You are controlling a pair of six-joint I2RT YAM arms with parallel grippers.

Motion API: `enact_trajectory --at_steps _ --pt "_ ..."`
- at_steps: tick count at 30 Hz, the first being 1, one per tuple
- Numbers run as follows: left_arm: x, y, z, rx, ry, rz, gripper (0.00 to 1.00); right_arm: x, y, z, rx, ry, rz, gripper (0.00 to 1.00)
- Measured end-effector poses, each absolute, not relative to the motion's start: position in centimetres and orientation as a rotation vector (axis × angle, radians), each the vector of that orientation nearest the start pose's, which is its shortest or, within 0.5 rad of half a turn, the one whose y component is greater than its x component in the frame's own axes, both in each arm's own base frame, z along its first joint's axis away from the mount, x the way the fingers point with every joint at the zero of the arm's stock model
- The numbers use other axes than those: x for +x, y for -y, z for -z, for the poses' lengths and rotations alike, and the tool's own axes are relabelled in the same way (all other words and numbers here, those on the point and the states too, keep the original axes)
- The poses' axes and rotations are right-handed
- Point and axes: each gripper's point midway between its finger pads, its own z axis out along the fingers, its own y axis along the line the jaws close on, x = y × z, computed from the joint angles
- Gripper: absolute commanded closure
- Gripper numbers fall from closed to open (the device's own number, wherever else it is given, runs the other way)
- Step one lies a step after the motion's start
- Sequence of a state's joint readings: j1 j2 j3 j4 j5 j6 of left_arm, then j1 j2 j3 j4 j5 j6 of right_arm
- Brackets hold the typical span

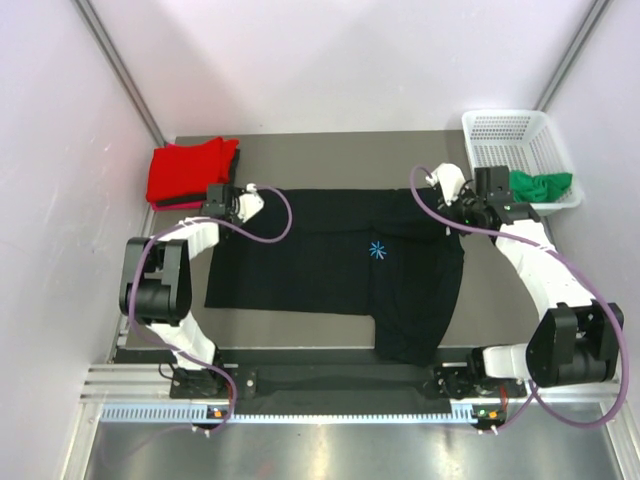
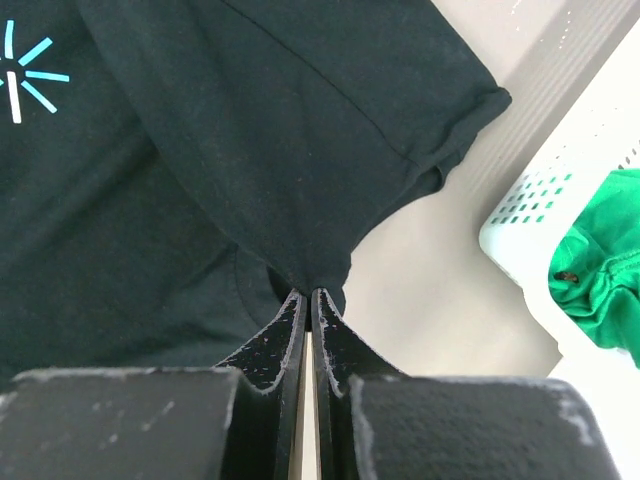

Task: Fold and stack the t-shirts
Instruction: Fold the tshirt

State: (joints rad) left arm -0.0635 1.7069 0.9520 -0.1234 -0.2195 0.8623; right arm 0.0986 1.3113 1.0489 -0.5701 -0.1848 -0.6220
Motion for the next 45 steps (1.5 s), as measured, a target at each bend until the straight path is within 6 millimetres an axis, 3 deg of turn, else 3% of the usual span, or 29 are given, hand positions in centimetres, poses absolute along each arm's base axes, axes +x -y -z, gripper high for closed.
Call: enact_trajectory --at_steps 4,9,12,15,19,22,25,29,33,34,36,37,39,42,43,45 --pt "43.0 -4.4 -7.9 0.89 -2.296 -0.603 0.6 34.8 -4.4 -15.4 -0.918 -2.206 0.012 1.0" --pt "47.9 -3.1 -15.4 0.712 -2.148 -0.562 0.61 35.5 -4.7 -15.7 -0.912 -2.199 0.001 1.0" --pt "48.7 -2.0 -16.7 0.692 -2.114 -0.528 0.64 35.9 -4.9 -15.5 -0.916 -2.203 -0.006 1.0" --pt "48.2 -0.5 -15.0 0.735 -2.152 -0.458 0.71 36.6 -5.0 -15.4 -0.917 -2.208 -0.008 1.0" --pt "46.6 2.0 -10.1 0.834 -2.259 -0.342 0.91 38.0 -5.1 -15.1 -0.919 -2.217 -0.008 1.0" --pt "44.5 3.4 -6.2 0.897 -2.357 -0.286 0.94 39.9 -5.1 -14.6 -0.918 -2.229 0.001 1.0" --pt "42.6 4.0 -3.7 0.934 -2.431 -0.243 0.94 41.9 -5.0 -14.0 -0.916 -2.235 0.017 1.0" --pt "41.9 3.9 -3.2 0.935 -2.456 -0.236 0.94 45.4 -5.0 -13.7 -0.91 -2.218 0.053 1.0" --pt "41.9 3.7 -3.2 0.928 -2.46 -0.244 0.95 50.2 -5.1 -13.9 -0.874 -2.191 0.085 0.96" --pt "41.9 3.7 -3.2 0.925 -2.461 -0.248 0.95 51.2 -5.1 -13.9 -0.861 -2.183 0.098 0.8" --pt "41.9 3.6 -3.3 0.922 -2.461 -0.251 0.94 52.5 -4.9 -13.8 -0.834 -2.178 0.122 0.6" --pt "41.9 3.6 -3.3 0.919 -2.462 -0.253 0.95 52.7 -4.7 -13.9 -0.824 -2.178 0.136 0.5" --pt "41.9 3.6 -3.4 0.914 -2.463 -0.253 0.94 52.8 -4.4 -14.2 -0.817 -2.178 0.159 0.49" --pt "41.9 3.6 -3.5 0.903 -2.463 -0.25 0.94 52.4 -4.4 -14.9 -0.83 -2.163 0.16 0.58" --pt "41.9 3.7 -3.6 0.9 -2.461 -0.249 0.94 51.6 -4.8 -15.1 -0.863 -2.148 0.138 0.63" --pt "42.0 3.7 -3.9 0.896 -2.455 -0.249 0.94 49.2 -5.4 -14.8 -0.936 -2.155 0.075 0.64"
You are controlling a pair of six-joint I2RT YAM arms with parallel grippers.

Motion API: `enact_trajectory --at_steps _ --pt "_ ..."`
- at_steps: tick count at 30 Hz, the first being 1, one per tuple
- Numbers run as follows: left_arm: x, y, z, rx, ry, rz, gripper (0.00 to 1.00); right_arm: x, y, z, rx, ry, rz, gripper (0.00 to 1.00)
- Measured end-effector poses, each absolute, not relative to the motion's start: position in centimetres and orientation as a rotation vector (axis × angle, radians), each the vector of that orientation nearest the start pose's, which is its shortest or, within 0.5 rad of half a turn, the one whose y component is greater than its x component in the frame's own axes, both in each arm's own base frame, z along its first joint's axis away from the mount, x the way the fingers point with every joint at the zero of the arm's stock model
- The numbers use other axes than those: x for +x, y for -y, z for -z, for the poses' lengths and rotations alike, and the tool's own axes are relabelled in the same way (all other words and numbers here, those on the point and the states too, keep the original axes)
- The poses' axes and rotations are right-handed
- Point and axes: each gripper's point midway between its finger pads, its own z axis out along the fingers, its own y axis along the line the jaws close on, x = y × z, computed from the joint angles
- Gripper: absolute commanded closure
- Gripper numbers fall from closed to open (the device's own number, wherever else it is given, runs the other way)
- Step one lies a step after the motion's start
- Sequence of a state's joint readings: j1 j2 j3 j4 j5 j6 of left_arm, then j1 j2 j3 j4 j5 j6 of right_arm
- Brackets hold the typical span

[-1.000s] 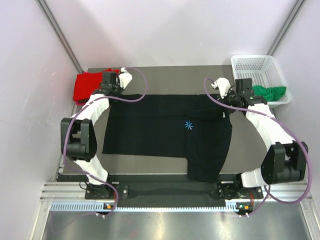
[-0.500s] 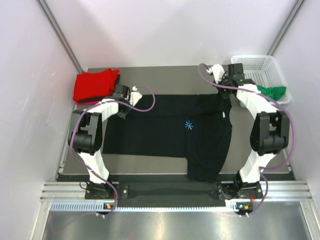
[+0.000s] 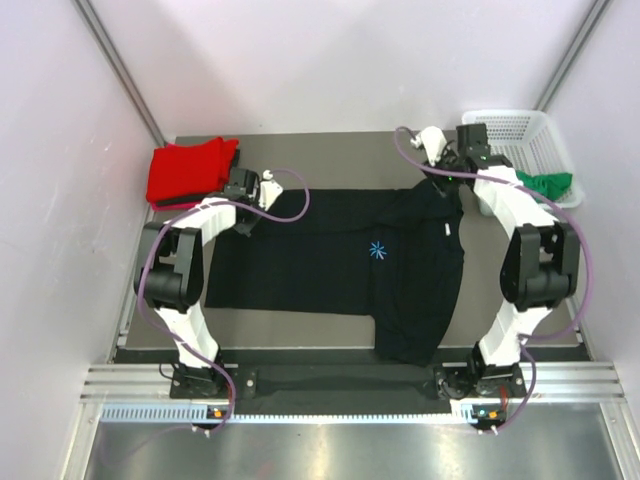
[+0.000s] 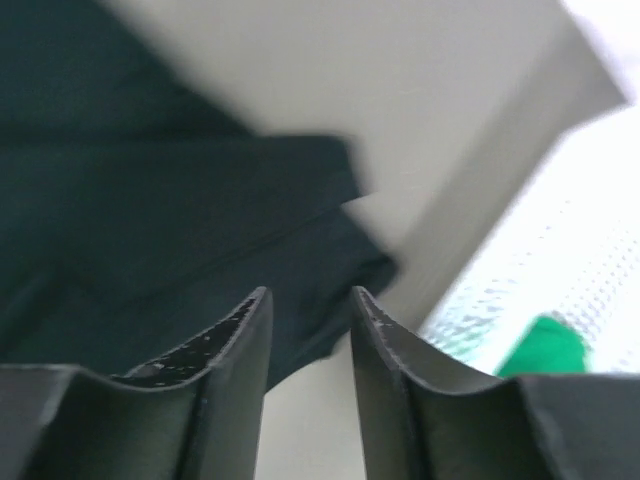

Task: Fold and stack the t-shirts
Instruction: Fold the tshirt

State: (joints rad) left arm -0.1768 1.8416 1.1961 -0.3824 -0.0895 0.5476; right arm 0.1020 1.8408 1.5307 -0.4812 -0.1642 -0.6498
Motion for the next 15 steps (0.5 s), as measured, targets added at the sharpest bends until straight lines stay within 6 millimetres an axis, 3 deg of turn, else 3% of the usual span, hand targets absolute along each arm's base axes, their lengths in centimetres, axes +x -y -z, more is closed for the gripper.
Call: enact_trajectory --at_steps 4,7,11,15 --pt "42.1 3.9 -4.5 0.892 -2.439 -0.25 0.94 44.4 -7.2 -13.3 -1.072 -2.176 -0.098 0.64" --pt "42.0 4.0 -4.5 0.896 -2.437 -0.249 0.94 42.4 -8.0 -11.1 -1.141 -2.219 -0.193 0.65" --pt "42.0 4.1 -4.5 0.9 -2.438 -0.249 0.94 41.0 -8.9 -8.2 -1.223 -2.273 -0.296 0.66" --pt "41.8 4.0 -4.5 0.903 -2.444 -0.254 0.94 40.8 -9.6 -5.8 -1.286 -2.311 -0.367 0.65"
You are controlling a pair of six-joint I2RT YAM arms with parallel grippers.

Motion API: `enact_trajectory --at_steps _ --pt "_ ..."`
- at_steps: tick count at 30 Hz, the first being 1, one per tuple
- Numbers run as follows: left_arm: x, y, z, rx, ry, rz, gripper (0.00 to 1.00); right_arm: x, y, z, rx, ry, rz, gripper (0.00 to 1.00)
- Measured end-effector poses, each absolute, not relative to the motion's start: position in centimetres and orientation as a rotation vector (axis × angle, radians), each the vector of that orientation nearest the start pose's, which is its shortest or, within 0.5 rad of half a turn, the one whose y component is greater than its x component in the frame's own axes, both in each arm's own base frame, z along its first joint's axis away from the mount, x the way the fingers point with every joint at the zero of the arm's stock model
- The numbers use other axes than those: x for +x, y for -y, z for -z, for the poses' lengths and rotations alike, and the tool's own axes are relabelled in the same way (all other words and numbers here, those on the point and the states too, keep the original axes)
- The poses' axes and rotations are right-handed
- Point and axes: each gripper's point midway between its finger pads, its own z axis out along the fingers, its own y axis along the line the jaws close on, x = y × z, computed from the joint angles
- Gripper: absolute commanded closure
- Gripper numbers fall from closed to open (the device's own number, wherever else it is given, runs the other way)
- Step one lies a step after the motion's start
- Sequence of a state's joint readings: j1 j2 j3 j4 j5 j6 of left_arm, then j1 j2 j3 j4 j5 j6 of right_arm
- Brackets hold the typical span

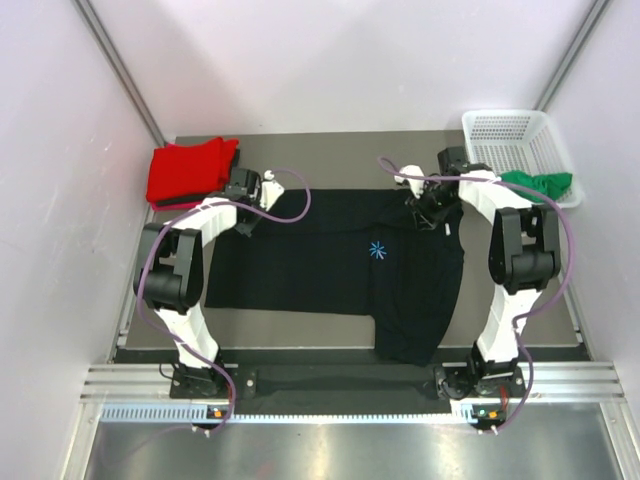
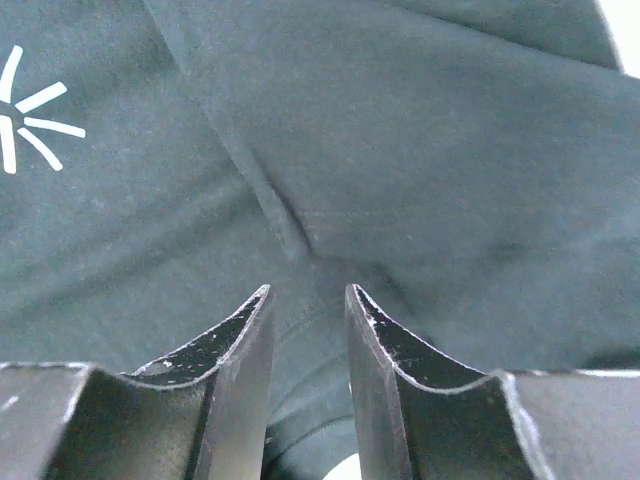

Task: Fold and stack the t-shirts
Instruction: Fold the tshirt

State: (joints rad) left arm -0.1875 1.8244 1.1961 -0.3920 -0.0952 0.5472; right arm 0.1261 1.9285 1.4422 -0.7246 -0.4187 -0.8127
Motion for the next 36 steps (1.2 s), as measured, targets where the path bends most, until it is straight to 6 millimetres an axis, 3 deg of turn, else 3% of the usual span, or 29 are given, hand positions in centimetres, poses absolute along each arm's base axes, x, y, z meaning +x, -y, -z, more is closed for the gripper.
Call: enact_trajectory --at_steps 8,32,36 --pt "41.7 3.8 -4.5 0.904 -2.451 -0.279 0.95 41.3 -10.2 -5.1 -1.339 -2.304 -0.396 0.64" --pt "41.7 3.5 -4.6 0.904 -2.453 -0.31 0.95 40.2 -11.2 -3.8 -1.399 -2.32 -0.445 0.62" --pt "41.7 3.4 -4.6 0.902 -2.454 -0.319 0.95 40.5 -11.3 -3.8 -1.4 -2.311 -0.422 0.67"
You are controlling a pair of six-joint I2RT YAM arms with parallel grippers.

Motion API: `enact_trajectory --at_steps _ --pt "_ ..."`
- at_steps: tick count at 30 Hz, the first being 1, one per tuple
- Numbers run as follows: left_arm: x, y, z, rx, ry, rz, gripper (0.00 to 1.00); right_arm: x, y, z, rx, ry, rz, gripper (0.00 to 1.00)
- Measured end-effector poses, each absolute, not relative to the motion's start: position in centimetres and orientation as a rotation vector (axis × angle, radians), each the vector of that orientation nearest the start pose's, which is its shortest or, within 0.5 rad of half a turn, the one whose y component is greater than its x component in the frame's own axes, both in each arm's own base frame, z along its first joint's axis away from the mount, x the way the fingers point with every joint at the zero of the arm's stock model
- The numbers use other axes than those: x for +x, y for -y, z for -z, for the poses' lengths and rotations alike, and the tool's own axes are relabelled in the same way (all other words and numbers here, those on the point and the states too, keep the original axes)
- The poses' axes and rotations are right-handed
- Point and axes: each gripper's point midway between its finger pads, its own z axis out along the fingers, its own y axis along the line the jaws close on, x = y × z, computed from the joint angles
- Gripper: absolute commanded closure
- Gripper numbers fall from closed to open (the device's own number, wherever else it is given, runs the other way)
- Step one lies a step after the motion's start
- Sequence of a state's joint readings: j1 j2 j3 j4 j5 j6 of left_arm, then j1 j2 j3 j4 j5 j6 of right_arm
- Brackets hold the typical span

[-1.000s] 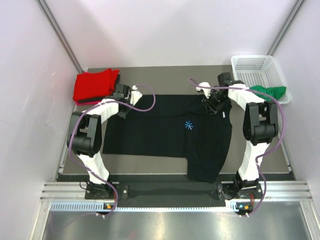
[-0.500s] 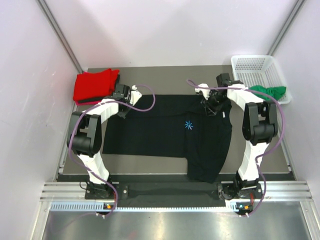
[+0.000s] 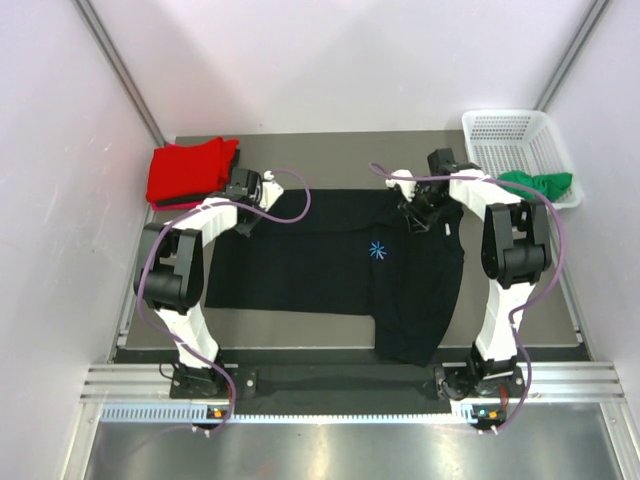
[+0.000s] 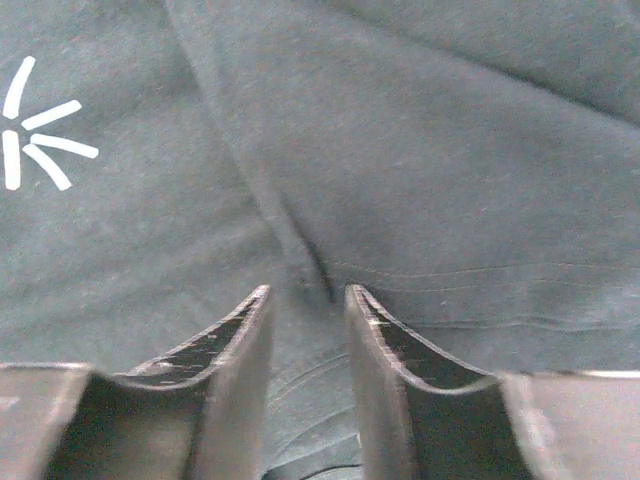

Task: Fold and stack the t-shirts
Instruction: Fold the tshirt

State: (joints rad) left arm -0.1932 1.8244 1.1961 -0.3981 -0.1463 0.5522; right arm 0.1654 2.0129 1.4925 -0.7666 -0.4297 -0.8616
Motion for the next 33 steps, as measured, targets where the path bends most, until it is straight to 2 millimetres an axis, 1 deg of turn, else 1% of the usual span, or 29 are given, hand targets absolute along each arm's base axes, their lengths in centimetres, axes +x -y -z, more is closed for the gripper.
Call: enact_trajectory --at_steps 2,3,5,6,9,12,14,16,19,23,24,25,26,27,28,29,33 --pt "41.7 3.4 -4.6 0.903 -2.453 -0.319 0.95 40.9 -11.3 -3.8 -1.397 -2.302 -0.403 0.73" --pt "41.7 3.4 -4.6 0.904 -2.453 -0.319 0.95 41.2 -11.3 -3.9 -1.394 -2.298 -0.392 0.81" --pt "41.7 3.5 -4.6 0.907 -2.451 -0.318 0.95 41.5 -11.3 -3.9 -1.387 -2.294 -0.375 0.86" --pt "41.7 3.6 -4.6 0.908 -2.451 -0.318 0.96 41.6 -11.3 -3.9 -1.386 -2.293 -0.369 0.92" --pt "41.7 3.7 -4.6 0.912 -2.449 -0.317 0.96 41.6 -11.2 -3.8 -1.385 -2.299 -0.36 1.0" --pt "41.7 3.7 -4.6 0.912 -2.449 -0.317 0.96 41.3 -11.2 -3.6 -1.391 -2.306 -0.363 1.0" --pt "41.7 3.7 -4.6 0.912 -2.448 -0.317 0.96 40.6 -11.0 -3.2 -1.395 -2.323 -0.369 1.0" --pt "41.7 3.7 -4.6 0.912 -2.448 -0.316 0.96 39.7 -10.9 -3.3 -1.397 -2.338 -0.378 1.0" --pt "41.8 3.7 -4.6 0.911 -2.446 -0.317 0.96 39.0 -10.8 -4.6 -1.396 -2.333 -0.375 1.0" --pt "41.7 3.7 -4.4 0.91 -2.446 -0.315 0.96 38.8 -11.0 -7.6 -1.375 -2.287 -0.352 1.0" --pt "41.7 3.7 -4.4 0.912 -2.447 -0.315 0.96 38.7 -11.1 -8.3 -1.373 -2.273 -0.348 0.97" --pt "41.6 3.7 -4.3 0.911 -2.447 -0.315 0.96 38.6 -11.3 -8.9 -1.369 -2.263 -0.346 0.89" --pt "41.6 3.7 -4.3 0.911 -2.447 -0.315 0.96 38.5 -11.4 -9.3 -1.366 -2.257 -0.344 0.79" --pt "41.6 3.7 -4.3 0.911 -2.446 -0.315 0.96 38.4 -11.6 -9.6 -1.369 -2.248 -0.342 0.64" --pt "41.7 3.7 -4.3 0.91 -2.445 -0.316 0.96 38.4 -11.8 -9.7 -1.37 -2.245 -0.341 0.6" --pt "41.7 3.7 -4.4 0.91 -2.443 -0.315 0.96 38.4 -11.9 -9.8 -1.37 -2.242 -0.339 0.59" --pt "41.8 3.8 -4.4 0.908 -2.44 -0.316 0.96 38.5 -12.1 -8.9 -1.388 -2.25 -0.331 0.59"
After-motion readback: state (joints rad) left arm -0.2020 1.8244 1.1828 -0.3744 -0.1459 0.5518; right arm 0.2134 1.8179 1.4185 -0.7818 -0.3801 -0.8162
